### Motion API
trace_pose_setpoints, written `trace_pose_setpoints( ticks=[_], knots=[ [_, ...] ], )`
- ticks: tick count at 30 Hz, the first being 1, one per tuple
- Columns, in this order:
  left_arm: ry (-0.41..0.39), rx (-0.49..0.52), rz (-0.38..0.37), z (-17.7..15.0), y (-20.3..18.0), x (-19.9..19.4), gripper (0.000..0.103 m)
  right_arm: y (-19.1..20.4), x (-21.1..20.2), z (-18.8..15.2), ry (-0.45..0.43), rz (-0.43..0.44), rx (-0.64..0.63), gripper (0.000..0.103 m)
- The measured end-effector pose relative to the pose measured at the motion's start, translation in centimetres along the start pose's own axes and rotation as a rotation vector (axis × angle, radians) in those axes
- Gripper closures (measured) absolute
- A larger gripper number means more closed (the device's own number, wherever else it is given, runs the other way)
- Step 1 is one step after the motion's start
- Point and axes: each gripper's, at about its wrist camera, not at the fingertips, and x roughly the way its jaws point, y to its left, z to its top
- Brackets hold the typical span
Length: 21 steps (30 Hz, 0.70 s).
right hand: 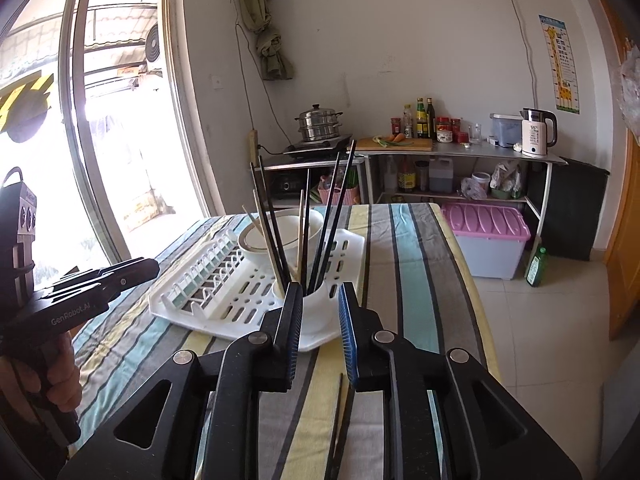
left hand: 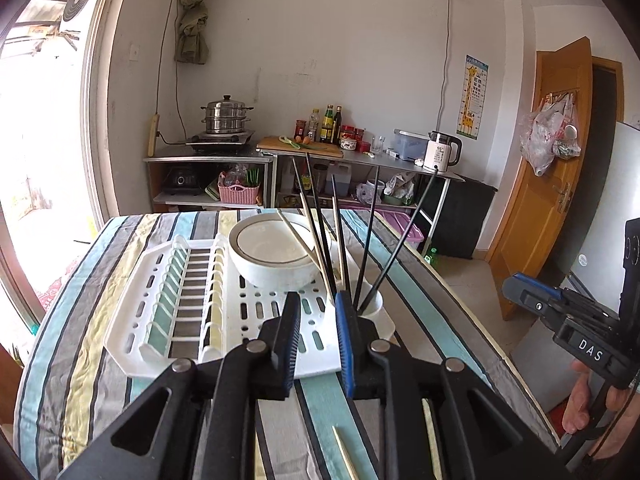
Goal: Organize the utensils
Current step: 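Raise both open tools up away from the cup, then move both open tools down to the last chopsticks on the cloth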
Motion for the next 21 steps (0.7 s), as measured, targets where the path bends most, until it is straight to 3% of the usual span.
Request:
trace_pose_setpoints(
  ticks=[13,21],
  knots=[
    [0.049,-0.023,0.022,-8.7,-0.8,-4.5,0.084,1.8,-4.8,-7.4,0.04,0.009,-0.005,0.084],
    [0.082,-0.001,0.016,-11.9,-1.9,-6.2,0.084,2.4,-5.8,-9.7,0.073,0.007,-0.001,0.083]
  ],
)
